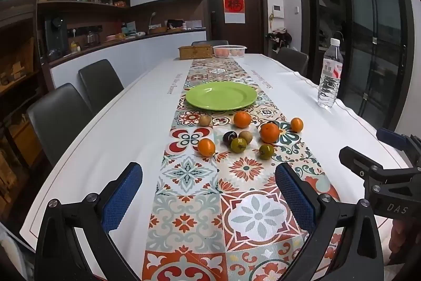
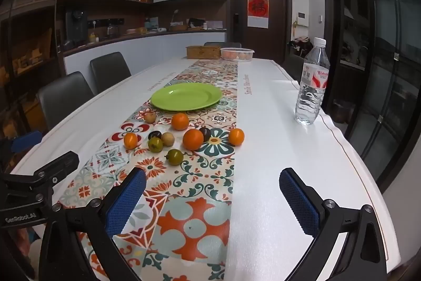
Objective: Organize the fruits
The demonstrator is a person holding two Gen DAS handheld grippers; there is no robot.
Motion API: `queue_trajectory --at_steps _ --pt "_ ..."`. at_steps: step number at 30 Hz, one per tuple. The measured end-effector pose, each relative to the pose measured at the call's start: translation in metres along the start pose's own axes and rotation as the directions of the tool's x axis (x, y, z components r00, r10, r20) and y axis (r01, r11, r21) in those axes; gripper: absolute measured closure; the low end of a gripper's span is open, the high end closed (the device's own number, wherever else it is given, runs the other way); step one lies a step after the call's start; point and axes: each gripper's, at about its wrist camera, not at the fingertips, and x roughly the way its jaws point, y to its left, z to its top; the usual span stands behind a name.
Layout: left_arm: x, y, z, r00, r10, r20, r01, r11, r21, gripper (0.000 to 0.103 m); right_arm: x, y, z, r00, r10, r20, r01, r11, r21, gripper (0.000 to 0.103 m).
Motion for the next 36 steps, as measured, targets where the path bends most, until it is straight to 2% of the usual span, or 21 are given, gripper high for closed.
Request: queue_trajectory --at_steps 4,8,15,36 --pt "-0.007 -0.002 -0.003 1.0 0.0 0.025 0.0 1.0 -0.009 0.001 -0.001 0.001 0.0 1.0 0.003 0.001 -0.003 1.0 -0.003 0.001" --pt "-0.009 0.01 -0.006 1.0 -0.009 0.019 0.009 0.999 -0.033 0.001 -0.002 0.001 0.0 1.0 -0.001 0.002 0.001 1.0 -0.01 0.001" --pt "-0.007 0.007 -0.002 1.0 -0.012 0.0 0.012 0.999 -0.037 0.002 -0.003 0.001 0.0 1.0 -0.002 0.007 0.002 1.0 -0.013 0.001" --pt "-0.012 0.007 -0.001 1.0 -0.019 0.017 0.019 0.999 -0.046 0.002 -0.006 0.006 0.001 1.0 0.001 0.014 0.0 1.0 -0.023 0.001"
